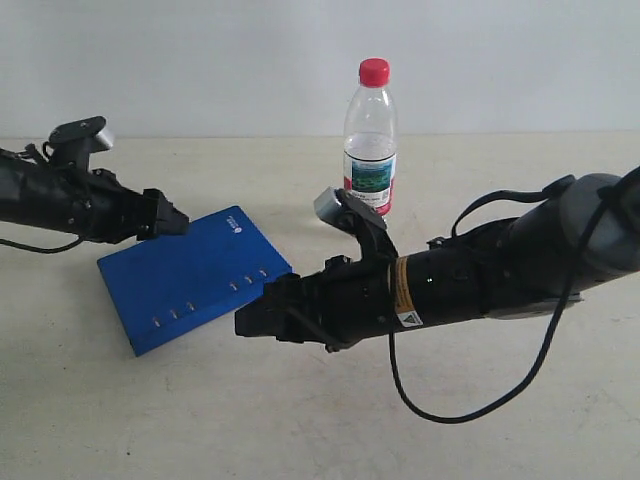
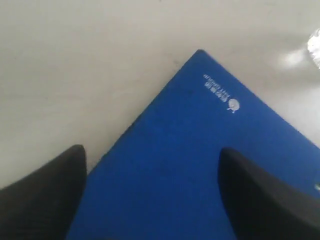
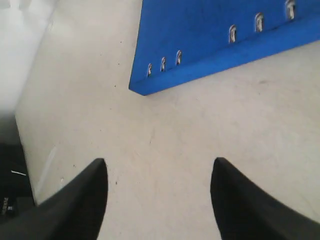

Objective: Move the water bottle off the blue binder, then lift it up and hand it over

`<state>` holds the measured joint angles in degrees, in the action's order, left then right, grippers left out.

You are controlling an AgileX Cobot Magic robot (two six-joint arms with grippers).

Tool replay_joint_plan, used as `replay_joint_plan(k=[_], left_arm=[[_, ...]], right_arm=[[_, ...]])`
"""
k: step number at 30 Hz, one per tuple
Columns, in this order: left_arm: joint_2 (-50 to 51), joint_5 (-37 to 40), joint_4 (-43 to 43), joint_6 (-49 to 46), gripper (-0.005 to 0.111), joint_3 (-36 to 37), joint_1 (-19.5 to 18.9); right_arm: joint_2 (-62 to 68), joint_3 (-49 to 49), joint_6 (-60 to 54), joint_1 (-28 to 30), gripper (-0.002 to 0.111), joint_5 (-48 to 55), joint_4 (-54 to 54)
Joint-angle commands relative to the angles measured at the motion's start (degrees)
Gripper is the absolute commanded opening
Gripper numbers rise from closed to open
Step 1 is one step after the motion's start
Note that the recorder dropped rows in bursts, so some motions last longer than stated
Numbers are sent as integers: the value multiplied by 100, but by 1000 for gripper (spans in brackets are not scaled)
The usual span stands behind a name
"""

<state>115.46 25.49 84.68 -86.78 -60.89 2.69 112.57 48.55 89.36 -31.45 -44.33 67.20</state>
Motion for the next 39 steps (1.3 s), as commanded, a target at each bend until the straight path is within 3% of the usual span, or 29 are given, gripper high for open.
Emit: replay_joint_plan(k=[1,4,6,9,11,22,29,34,37,39], left_arm=[[493,302,-2215,1777,68,-532,-32],[734,1205,-2903,2077,67,-800,-32],[714,1704,-2959,1671,64,-848,-32],[702,1025,-2887,1645,62,-848,-32],[702,1119,-2927,1657,62,-848,-45],[727,4447,-1861,658,60,-848,-16],[727,4447,-1508,631,59,-848,-16],[851,4447,-1396,1082,44,-848,-16],[1058,4447,-1697,1570,33,-848,-16],[1213,4447,-1848,1604,34,-848,-16]], right_arm=[[7,23,30,-6,55,-60,313],[7,23,30,-6,55,-320,438],[7,23,30,-6,55,-402,555],[7,13,208,-6,55,-494,677],[7,13,241,-6,55,-584,793],[7,13,281,-6,55,-511,806],[7,13,314,-6,55,-511,806],[7,13,187,-6,55,-570,806],[7,13,-24,125,55,-1150,806],[-3,13,-24,287,55,-1901,806]])
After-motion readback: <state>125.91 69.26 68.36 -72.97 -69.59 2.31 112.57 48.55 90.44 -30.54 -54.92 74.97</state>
